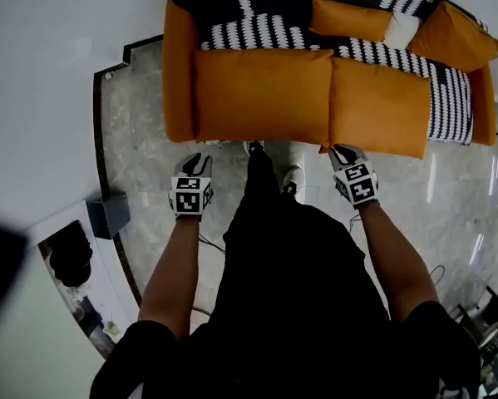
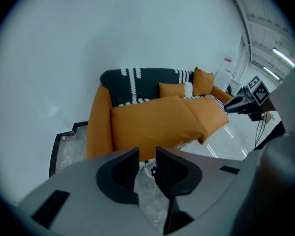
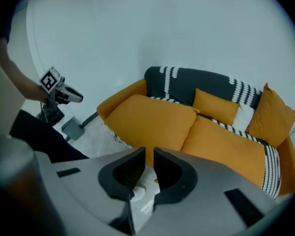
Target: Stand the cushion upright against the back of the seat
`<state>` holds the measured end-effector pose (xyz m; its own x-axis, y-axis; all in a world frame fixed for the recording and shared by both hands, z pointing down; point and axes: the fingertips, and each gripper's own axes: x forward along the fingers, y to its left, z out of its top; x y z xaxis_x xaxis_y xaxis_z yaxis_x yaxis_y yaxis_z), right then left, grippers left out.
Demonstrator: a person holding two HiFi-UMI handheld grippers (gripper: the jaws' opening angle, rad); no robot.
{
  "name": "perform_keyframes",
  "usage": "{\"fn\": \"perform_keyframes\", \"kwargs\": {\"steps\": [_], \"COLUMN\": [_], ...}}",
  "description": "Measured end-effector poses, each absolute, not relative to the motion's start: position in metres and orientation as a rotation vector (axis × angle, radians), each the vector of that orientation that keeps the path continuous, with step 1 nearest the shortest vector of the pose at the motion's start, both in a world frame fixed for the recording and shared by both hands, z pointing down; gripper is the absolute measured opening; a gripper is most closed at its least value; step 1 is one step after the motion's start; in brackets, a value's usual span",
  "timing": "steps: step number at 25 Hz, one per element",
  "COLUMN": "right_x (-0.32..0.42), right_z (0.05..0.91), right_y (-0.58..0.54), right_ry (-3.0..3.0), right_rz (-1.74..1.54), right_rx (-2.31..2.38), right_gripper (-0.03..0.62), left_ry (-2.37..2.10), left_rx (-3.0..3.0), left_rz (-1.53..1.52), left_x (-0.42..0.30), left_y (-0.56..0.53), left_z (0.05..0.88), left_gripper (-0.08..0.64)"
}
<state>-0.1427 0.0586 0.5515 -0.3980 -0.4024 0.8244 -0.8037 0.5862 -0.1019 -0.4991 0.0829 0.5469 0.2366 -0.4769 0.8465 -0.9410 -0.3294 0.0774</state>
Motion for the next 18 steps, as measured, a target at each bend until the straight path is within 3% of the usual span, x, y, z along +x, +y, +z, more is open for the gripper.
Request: {"fn": "perform_keyframes", "kwargs": {"steps": [5, 8, 18], "right_x": [-0.154, -0.151, -0.134], "right_z": [0.621, 0.657, 0.743], "right_y": [0.063, 0.060, 0.061], "right_ry": [-1.891, -1.810, -1.603], "right_rz": [0.577, 0.605, 0.528], "right_rx": [0.784, 0.733, 0.589], "right_gripper": [0.044, 0.145, 0.196], "left_ry": [-1.206, -1.168, -0.976], "left_rx": [1.784, 1.685, 1.693], "left_rz": [1.101, 1.116, 1.157], "left_x": [-0.519, -0.527, -0.504], "left_y": [0.091, 0.100, 0.119], "left_z": [0.629, 0.668, 0.712], "left_gripper": [0.114, 0.114, 0.114]}}
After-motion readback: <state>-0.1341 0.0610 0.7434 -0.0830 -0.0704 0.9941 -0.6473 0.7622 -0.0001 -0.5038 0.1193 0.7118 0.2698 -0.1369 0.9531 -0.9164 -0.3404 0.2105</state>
